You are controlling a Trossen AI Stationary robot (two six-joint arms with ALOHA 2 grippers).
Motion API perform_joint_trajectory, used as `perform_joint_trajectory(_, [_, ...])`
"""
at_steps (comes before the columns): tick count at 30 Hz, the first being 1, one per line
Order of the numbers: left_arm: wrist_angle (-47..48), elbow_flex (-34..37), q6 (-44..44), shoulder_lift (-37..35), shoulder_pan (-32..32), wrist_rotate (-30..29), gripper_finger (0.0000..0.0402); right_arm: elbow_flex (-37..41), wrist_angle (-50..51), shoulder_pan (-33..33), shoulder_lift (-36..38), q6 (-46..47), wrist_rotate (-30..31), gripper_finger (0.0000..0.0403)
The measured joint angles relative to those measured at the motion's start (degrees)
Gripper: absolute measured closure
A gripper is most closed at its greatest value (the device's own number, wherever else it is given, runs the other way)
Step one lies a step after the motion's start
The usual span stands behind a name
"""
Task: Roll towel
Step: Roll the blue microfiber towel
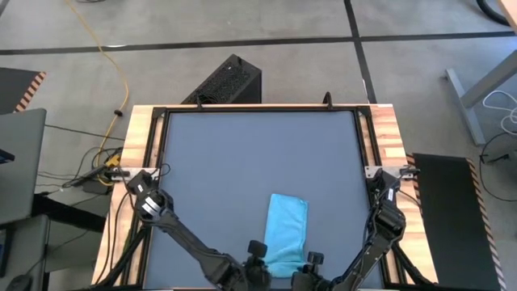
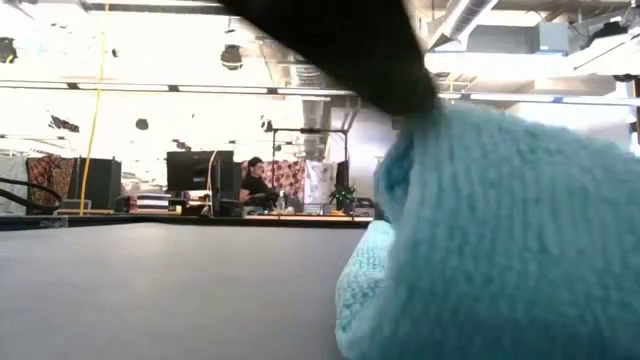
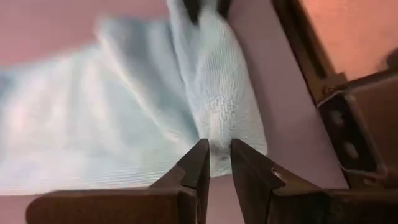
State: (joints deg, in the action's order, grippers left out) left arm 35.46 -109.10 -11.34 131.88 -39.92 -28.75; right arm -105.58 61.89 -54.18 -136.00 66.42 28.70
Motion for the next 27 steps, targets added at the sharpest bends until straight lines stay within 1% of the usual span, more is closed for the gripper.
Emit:
perform_joint_trajectory(2, [-0.3, -0.1, 1.9, -1.2, -0.3, -1.2, 0.0345, 0.0, 0.0, -0.1, 0.0, -0.2, 0.0, 0.0284])
perform_joint_trajectory(6, [-0.4, -0.1, 2.5, -1.6, 0.4, 5.5, 0.0341, 0.0, 0.0, -0.1, 0.0, -0.3, 0.1, 0.0284])
perform_joint_trajectory(8, [-0.8, -0.1, 3.0, -1.6, 0.4, 5.7, 0.0334, 0.0, 0.0, 0.0, 0.0, -0.2, 0.1, 0.0284])
perform_joint_trajectory(12, [-5.6, -0.1, 6.5, -1.6, 0.1, 4.5, 0.032, 0.1, 0.1, 0.0, 0.0, 0.9, 0.0, 0.0284])
perform_joint_trajectory(16, [-9.5, 0.0, 6.9, -1.2, 0.7, 6.6, 0.0311, 0.1, 0.0, 0.0, 0.0, 1.0, -0.1, 0.0285])
perform_joint_trajectory(19, [-8.2, 0.3, 5.4, -0.3, 0.9, 6.4, 0.031, 0.1, -0.2, 0.1, 0.0, 1.1, -0.2, 0.0285])
perform_joint_trajectory(21, [-9.5, 0.2, 3.2, 0.8, 1.5, 7.6, 0.031, 0.1, -0.3, 0.2, 0.0, 1.1, -0.3, 0.0285])
perform_joint_trajectory(25, [-6.3, 0.2, -3.1, 2.4, 2.1, 7.6, 0.031, 0.1, -0.3, 0.4, 0.0, 1.1, -0.4, 0.0285])
perform_joint_trajectory(27, [-4.8, 0.3, -4.6, 3.1, 2.3, 7.7, 0.031, 0.1, -0.2, 0.4, 0.0, 1.1, -0.4, 0.0285])
